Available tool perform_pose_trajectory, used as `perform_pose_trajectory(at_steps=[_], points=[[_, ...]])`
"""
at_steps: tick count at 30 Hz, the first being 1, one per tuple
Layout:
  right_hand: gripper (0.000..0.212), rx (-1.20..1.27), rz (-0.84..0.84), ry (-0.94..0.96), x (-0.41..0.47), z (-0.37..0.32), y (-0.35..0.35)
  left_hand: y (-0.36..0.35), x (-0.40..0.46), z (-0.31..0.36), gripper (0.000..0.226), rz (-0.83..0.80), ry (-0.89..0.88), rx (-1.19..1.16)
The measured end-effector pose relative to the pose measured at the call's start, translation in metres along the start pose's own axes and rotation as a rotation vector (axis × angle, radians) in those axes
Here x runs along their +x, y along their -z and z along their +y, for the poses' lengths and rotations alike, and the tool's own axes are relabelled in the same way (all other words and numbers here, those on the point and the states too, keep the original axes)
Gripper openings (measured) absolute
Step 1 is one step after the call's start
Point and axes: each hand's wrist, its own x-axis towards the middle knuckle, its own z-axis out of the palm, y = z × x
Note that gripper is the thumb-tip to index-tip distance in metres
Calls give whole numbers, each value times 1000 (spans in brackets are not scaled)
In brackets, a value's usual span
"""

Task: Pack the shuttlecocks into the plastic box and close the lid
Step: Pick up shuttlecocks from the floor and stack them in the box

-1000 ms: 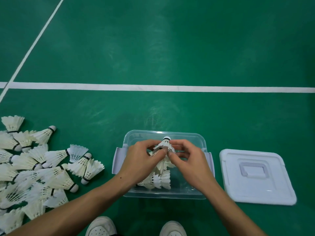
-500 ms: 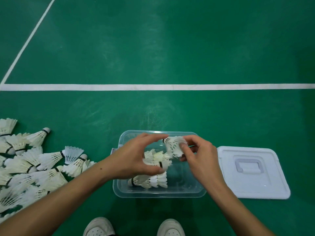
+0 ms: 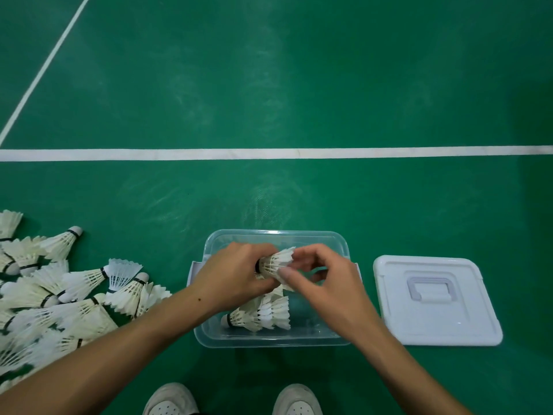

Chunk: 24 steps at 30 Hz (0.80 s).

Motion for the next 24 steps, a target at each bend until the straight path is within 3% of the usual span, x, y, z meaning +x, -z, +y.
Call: perform_pose_trajectory(at_steps=[2, 5, 9, 17, 21, 24], points=[[14, -17, -19, -2, 0, 3, -10, 8, -6, 1, 46, -23, 17, 40], [11, 11, 82, -33, 2, 14, -19, 35, -18, -6, 76, 28, 78, 123], [11, -158, -59, -54, 0, 28, -39, 76, -32, -18, 46, 137, 143, 25], [7, -414, -290, -24, 17, 32, -91, 70, -26, -14, 32, 224, 201, -363], [7, -353, -365, -111, 24, 28, -95, 58, -23, -11, 28, 179, 225, -513], [18, -261, -376, -154, 26, 26, -83, 51, -20, -11, 19, 196, 271, -668]])
